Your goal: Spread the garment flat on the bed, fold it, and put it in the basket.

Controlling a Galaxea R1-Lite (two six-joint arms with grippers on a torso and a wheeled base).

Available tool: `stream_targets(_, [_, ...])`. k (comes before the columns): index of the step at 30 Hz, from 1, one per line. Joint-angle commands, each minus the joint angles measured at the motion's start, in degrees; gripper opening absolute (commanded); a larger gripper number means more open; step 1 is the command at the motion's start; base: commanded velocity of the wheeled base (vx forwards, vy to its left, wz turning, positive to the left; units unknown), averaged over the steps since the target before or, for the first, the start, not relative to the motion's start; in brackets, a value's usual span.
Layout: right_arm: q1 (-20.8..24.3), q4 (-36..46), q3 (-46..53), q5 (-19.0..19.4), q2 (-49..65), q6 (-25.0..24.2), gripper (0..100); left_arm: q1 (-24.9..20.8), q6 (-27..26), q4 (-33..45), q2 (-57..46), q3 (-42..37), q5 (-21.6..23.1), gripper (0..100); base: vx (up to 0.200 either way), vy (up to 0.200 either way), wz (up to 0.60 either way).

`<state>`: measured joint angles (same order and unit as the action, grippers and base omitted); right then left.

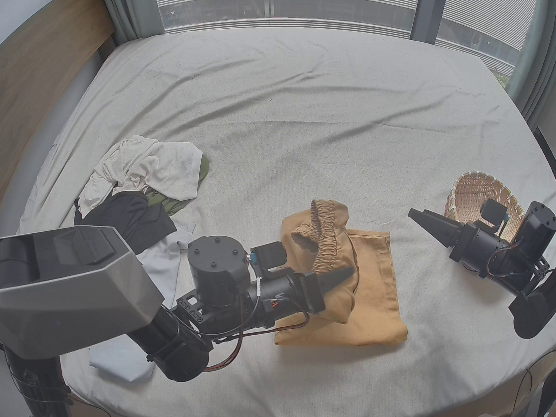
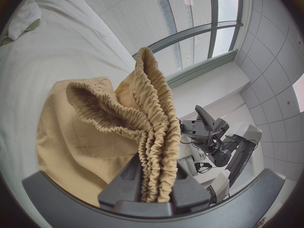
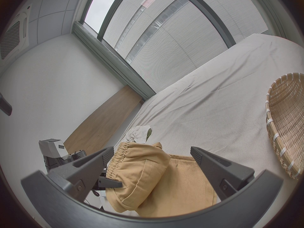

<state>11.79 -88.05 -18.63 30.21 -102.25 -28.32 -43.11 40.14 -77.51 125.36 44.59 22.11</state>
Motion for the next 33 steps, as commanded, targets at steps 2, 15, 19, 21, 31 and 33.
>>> stream_targets(2, [0.1,0.0,0.0,0.0,0.1,0.0,100,-1.6,0.0,0.4,1.4,2.5,0.0,0,0.0,0.0,0.0])
stream_targets(15, [0.2,0.0,-0.1,0.0,0.2,0.0,100,-3.2,-0.2,2.6,4.2,5.3,-0.4,0,0.0,0.0,0.0])
stream_targets(19, [0.3,0.0,0.0,0.0,0.2,0.0,100,-3.2,-0.3,2.6,4.5,5.3,-0.4,0,0.0,0.0,0.0])
stream_targets(21, [0.3,0.0,0.0,0.0,0.2,0.0,100,-3.2,-0.3,2.6,4.5,5.3,-0.4,0,0.0,0.0,0.0])
stream_targets(31, [0.4,0.0,0.0,0.0,0.3,0.0,100,-3.2,-0.7,2.7,5.2,6.1,-1.7,100,0.0,0.0,0.0])
stream_targets(33, [0.4,0.0,0.0,0.0,0.3,0.0,100,-3.3,-0.7,2.7,5.3,6.1,-2.8,100,0.0,0.0,0.0])
